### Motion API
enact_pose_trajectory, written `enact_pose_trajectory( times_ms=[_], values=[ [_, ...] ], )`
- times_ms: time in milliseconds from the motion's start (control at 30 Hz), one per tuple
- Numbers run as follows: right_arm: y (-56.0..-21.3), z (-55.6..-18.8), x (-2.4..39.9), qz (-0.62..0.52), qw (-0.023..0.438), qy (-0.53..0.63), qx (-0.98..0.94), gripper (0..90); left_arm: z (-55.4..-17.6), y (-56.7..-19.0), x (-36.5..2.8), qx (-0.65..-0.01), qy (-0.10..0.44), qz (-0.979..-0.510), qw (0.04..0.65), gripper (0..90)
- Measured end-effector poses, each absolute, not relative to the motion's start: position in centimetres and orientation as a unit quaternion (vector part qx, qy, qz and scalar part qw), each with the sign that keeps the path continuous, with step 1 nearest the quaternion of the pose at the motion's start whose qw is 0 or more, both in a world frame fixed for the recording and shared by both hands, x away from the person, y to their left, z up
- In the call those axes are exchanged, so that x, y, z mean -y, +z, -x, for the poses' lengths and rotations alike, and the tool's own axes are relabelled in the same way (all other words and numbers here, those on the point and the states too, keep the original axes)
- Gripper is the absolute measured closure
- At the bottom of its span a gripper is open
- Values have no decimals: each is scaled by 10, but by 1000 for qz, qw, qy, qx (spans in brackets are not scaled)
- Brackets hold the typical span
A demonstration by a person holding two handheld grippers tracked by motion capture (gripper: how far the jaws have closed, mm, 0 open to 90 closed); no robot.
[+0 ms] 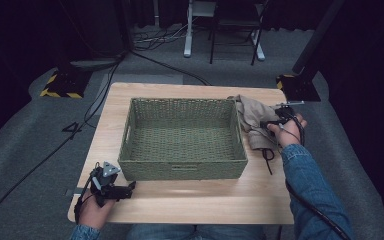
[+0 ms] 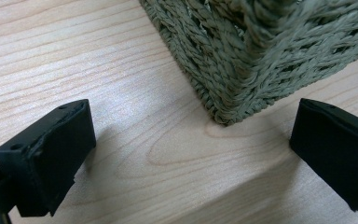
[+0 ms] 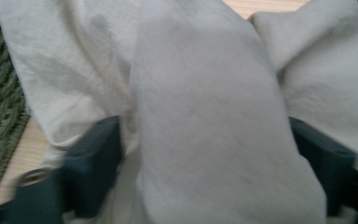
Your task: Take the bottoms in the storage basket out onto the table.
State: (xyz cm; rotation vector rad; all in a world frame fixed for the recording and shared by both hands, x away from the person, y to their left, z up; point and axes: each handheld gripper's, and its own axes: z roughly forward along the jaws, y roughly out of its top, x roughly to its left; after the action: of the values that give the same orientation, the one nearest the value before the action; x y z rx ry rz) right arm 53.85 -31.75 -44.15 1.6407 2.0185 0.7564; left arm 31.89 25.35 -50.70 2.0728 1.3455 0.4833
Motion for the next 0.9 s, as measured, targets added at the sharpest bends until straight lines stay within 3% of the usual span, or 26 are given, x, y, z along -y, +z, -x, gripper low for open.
enact_pose_trajectory(
  times_ms=[567,900],
  values=[
    [-398,-525,320,-539,227,341,-736,166,-319,-507,-254,-509,183,-784,307,4],
    [-361,-493,323,-503,235,394,-732,165,-319,-507,-254,-509,183,-783,307,4]
  ],
)
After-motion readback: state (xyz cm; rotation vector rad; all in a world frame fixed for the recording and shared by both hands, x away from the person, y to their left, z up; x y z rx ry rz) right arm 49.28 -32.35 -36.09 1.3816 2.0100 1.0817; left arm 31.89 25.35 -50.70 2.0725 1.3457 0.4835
